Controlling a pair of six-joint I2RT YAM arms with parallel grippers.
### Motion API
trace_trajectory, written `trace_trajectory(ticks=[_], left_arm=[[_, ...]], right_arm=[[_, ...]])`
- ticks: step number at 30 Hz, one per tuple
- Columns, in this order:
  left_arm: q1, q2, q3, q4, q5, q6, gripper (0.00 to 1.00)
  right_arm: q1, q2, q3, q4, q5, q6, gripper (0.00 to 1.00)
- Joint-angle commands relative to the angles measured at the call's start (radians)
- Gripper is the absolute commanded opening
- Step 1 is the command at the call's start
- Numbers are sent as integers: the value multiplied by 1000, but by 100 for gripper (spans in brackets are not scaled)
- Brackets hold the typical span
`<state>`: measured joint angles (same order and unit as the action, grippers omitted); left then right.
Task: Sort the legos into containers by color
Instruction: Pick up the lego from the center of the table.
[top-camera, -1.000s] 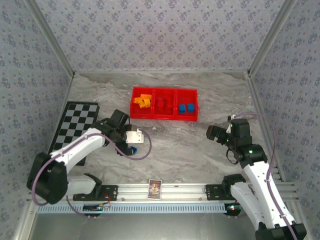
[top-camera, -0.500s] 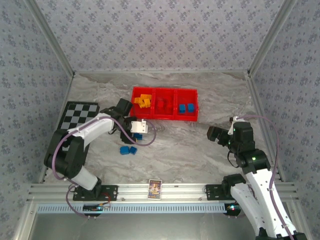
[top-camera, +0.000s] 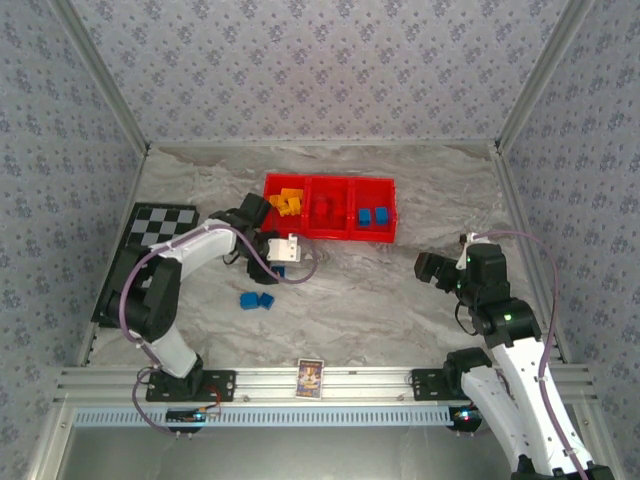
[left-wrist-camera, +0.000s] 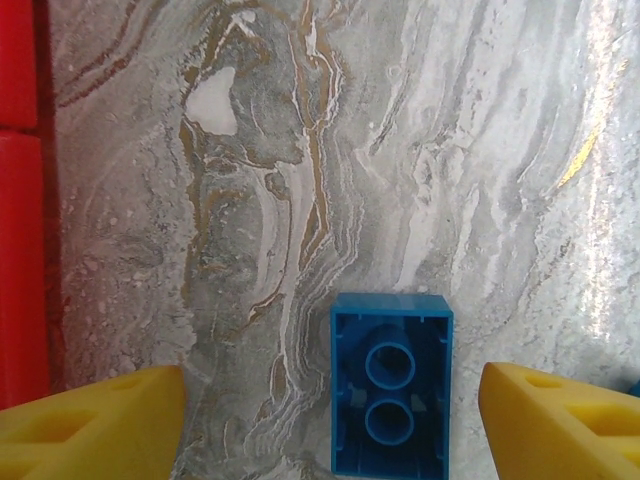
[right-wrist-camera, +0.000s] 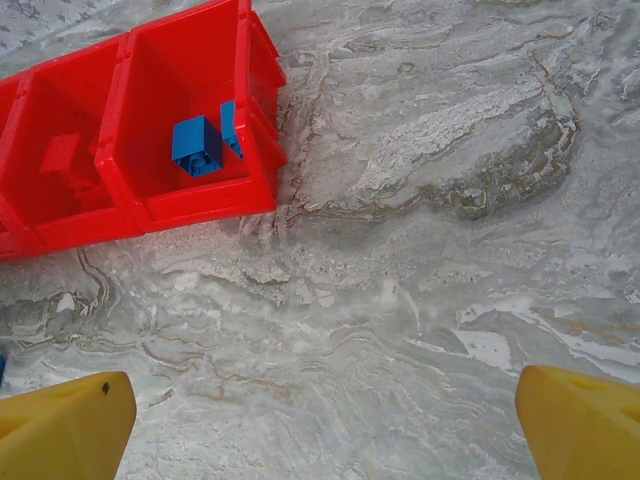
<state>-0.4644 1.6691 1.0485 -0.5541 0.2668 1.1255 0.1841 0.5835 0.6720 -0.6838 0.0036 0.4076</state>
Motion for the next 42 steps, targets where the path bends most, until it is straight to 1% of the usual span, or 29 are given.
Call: trace_trajectory(ticks=[1, 8, 16, 21, 27, 31, 36, 38, 40, 42], left_arm=[[7, 17, 3, -7, 38, 0, 76], [1, 44, 22, -52, 35, 10, 73], [-14, 85, 47, -73, -3, 8, 66], [-25, 99, 48, -64, -29, 5, 59], [-29, 89, 21, -12, -59, 5, 49], [-32, 73, 8, -5, -62, 10, 41], [-47, 37, -17, 20, -47, -10, 34], [-58, 1, -32, 45, -32, -30, 32], [-77, -60, -47, 86, -10, -72, 26], [-98, -129, -56, 133, 14, -129, 26]], right_arm=[[9, 2, 6, -10, 16, 8, 100], [7, 8, 1, 0, 17, 7, 100], [6, 10, -2, 3, 16, 5, 100], [6, 12, -2, 3, 15, 6, 100], [5, 12, -2, -1, 4, 11, 100], [4, 12, -3, -2, 1, 13, 100], [2, 12, -3, -3, 1, 14, 100], [1, 12, -3, -5, -3, 14, 100], [1, 12, -3, -8, -13, 14, 100], [0, 12, -4, -7, -14, 15, 100]])
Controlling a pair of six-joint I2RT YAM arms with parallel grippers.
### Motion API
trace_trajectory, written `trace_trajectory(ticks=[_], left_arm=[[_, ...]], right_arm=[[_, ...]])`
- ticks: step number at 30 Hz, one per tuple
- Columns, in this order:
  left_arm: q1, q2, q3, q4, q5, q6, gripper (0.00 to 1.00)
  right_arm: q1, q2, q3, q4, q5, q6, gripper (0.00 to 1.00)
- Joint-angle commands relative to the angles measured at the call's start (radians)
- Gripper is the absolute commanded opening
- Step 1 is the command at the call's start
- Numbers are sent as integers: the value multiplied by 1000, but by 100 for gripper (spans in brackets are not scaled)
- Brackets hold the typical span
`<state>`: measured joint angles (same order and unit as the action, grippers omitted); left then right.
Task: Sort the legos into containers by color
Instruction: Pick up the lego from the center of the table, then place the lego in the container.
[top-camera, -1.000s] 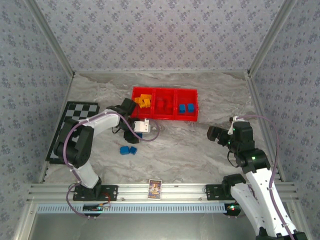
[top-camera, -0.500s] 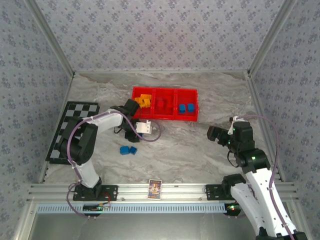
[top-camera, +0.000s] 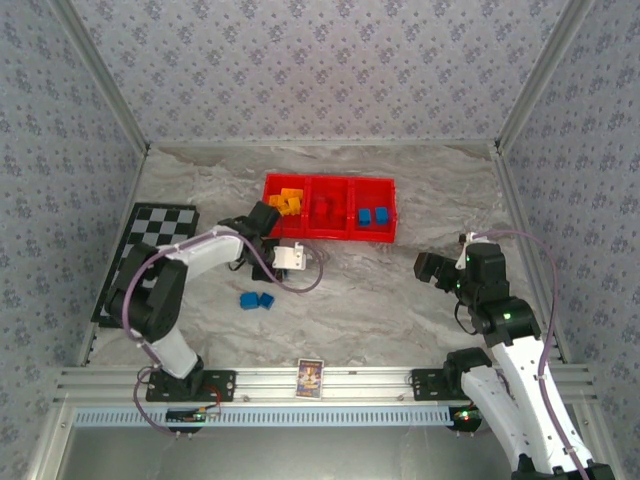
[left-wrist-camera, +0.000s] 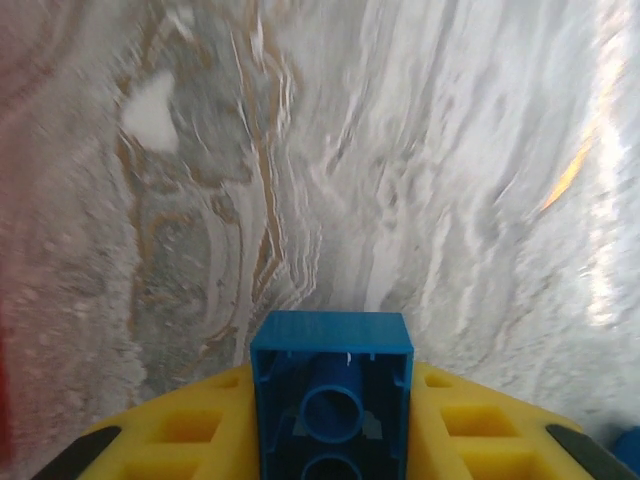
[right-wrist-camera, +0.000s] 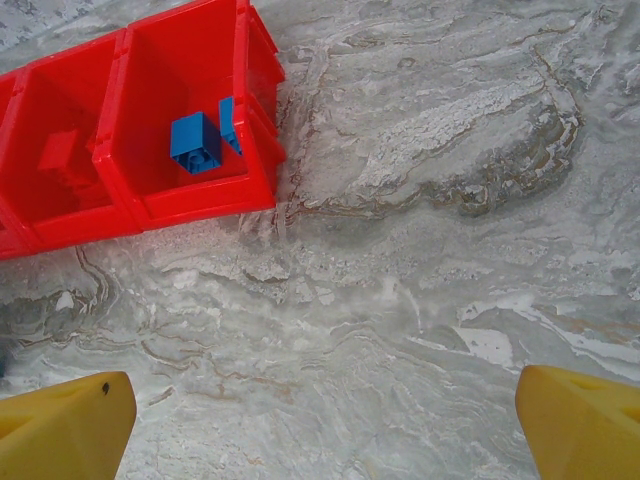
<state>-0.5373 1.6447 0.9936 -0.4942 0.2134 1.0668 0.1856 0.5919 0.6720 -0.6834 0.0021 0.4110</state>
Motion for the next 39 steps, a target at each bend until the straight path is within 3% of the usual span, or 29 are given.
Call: trace_trajectory(ticks=[1, 3, 7, 13, 21, 29, 32, 39], left_arm=[[-38, -137, 0, 104, 76, -113, 26], [-52, -184, 23, 149, 124, -204, 26], [-87, -219, 32, 434, 172, -462, 26], [-160, 27, 271, 569, 83, -657, 22], [-185, 424, 689, 566, -141, -766, 22], [-208, 658, 1000, 405, -200, -767, 33], [-211, 681, 1018, 410, -210, -766, 46], [-211, 612, 918, 493, -224, -762, 61]], right_arm=[[-2, 3, -3, -8, -12, 12, 100], [-5, 3, -5, -5, -13, 13, 100], [-14, 15, -8, 7, -12, 13, 100], [-19, 20, 7, -24, -25, 13, 100], [-17, -27, 52, -95, 8, 0, 100], [-19, -58, 50, -93, 21, -7, 100], [-18, -58, 50, -95, 18, -7, 100], [-17, -57, 46, -89, 20, -5, 100]])
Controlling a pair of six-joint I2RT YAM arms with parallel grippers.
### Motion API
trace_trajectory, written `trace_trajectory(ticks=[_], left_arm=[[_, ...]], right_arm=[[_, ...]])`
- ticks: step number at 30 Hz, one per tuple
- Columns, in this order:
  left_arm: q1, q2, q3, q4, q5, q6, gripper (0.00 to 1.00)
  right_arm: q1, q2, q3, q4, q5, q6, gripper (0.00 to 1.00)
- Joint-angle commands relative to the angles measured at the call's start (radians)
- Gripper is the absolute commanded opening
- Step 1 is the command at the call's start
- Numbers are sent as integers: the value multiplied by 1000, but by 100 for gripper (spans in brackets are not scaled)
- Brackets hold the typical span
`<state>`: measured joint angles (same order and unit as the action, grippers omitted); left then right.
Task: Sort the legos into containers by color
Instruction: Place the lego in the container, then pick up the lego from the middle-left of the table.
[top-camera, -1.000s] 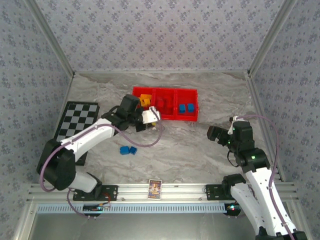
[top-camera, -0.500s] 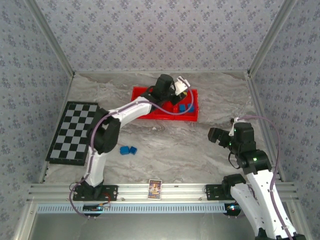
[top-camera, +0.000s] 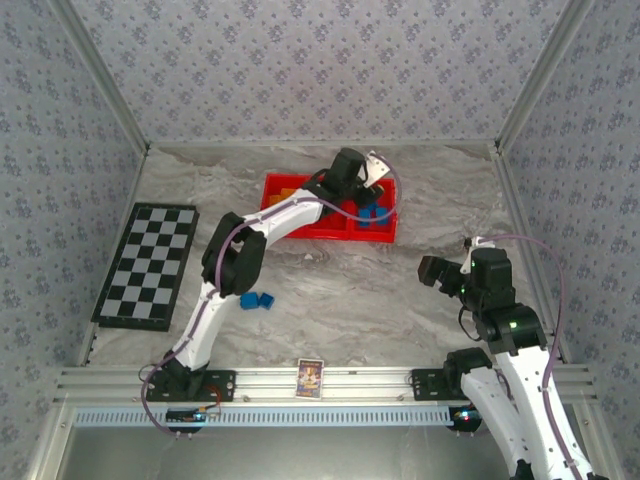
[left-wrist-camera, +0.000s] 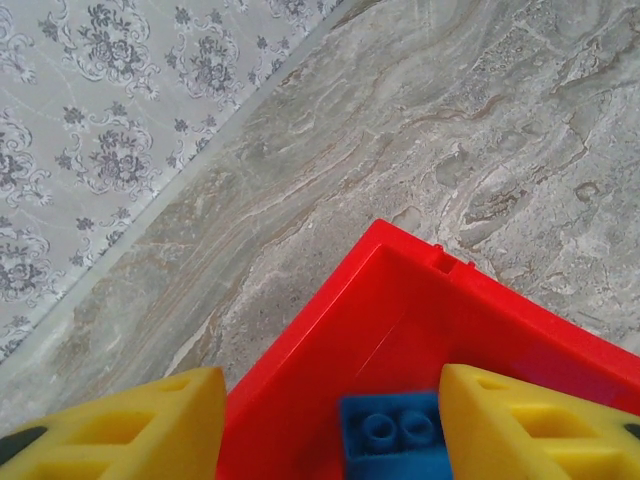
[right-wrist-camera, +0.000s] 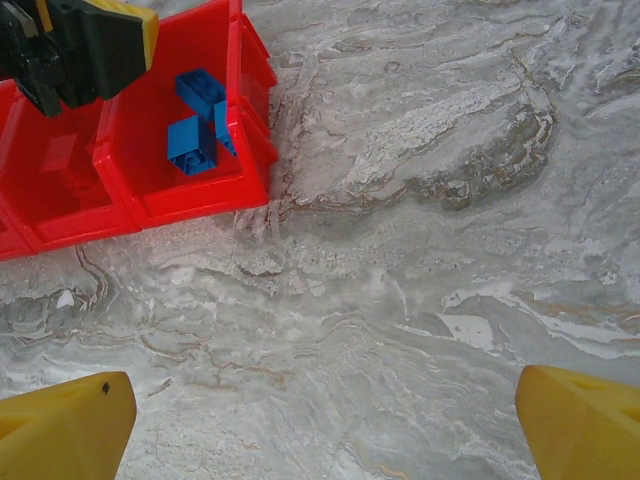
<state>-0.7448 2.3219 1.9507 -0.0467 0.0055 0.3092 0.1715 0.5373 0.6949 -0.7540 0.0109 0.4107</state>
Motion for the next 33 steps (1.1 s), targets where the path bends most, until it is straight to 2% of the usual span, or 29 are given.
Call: trace_trajectory(ticks=[1, 8, 9, 10, 14, 17, 18, 20, 22, 27, 30, 33], left_arm=[[-4, -88, -71, 67, -20, -5, 61], [-4, -323, -307, 214, -81, -38, 69], [-3, -369, -346, 226, -98, -50, 81], [-2, -423, -390, 241, -121, -64, 99], [1, -670, -631, 365, -154, -56, 100], [3, -855, -791, 420, -223, -77, 100], [7, -910, -817, 384, -259, -105, 100], [18, -997, -817, 199, -356, -195, 100], [47, -1056, -779, -68, -410, -318, 100], [62, -1135, -764, -570, -563, -651, 100], [64, -1197, -842, -761, -578, -867, 100], [64, -1240, -908, -871, -532, -965, 100]], right_arm=[[-3, -2, 22, -16, 12, -5, 100], [-2, 0, 14, -6, 17, -2, 100], [-3, 2, 11, -4, 19, 0, 100], [-3, 5, 8, 0, 20, 0, 100], [-3, 35, 13, -6, 27, 0, 100], [-3, 58, 23, -21, 34, -1, 100], [-1, 59, 24, -23, 37, -2, 100], [-3, 59, 22, -20, 43, 0, 100], [-1, 58, 18, -18, 51, 5, 100], [2, 59, 11, -13, 56, 16, 100], [8, 58, 9, -10, 55, 15, 100], [10, 63, 6, -1, 48, 14, 100]])
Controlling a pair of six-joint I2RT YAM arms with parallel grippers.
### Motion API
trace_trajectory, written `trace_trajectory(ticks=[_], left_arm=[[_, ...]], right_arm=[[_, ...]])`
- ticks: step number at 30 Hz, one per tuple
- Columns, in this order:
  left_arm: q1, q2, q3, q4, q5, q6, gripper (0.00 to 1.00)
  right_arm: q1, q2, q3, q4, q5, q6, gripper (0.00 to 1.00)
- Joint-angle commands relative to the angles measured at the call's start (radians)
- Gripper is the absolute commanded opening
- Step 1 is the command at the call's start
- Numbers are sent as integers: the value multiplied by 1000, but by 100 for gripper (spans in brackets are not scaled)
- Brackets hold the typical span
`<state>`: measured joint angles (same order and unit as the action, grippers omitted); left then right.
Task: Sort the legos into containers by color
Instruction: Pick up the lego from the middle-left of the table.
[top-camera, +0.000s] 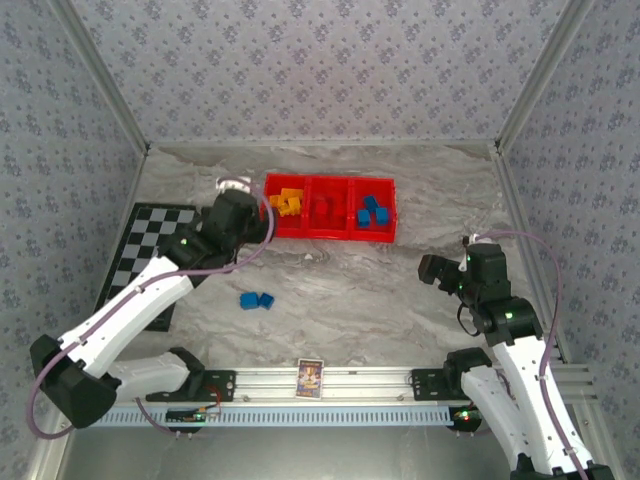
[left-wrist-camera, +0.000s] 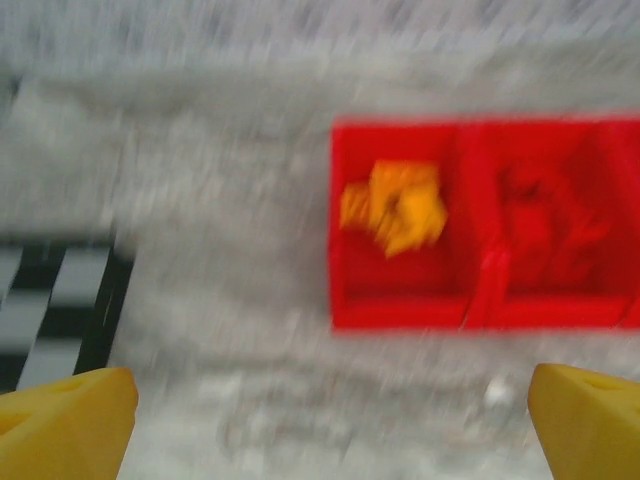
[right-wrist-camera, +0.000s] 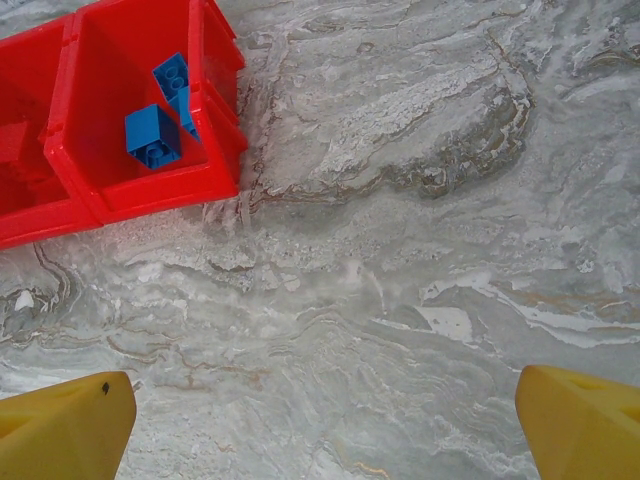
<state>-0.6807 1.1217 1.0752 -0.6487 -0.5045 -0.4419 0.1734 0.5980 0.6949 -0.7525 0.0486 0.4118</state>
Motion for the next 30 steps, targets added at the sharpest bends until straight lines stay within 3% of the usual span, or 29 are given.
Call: trace_trajectory(ticks=[1, 4, 9, 16, 24, 30], left_arm=[[0, -47, -49, -293, -11, -236, 100], [3, -54, -97, -334, -2, -287, 100], [29, 3, -157, -359, 128, -351, 99], [41, 110, -240, -253, 275, -380, 95], [61, 199, -242, -172, 333, -389, 94], [96, 268, -268, -113, 408, -377, 85]], right_arm=[[8, 7, 5, 0, 7, 14, 100], [8, 24, 1, 9, 2, 16, 100], [9, 40, 3, 8, 1, 17, 100], [9, 35, -5, 17, 1, 22, 100], [11, 36, -9, 24, -4, 20, 100], [10, 36, -11, 27, -8, 20, 100]])
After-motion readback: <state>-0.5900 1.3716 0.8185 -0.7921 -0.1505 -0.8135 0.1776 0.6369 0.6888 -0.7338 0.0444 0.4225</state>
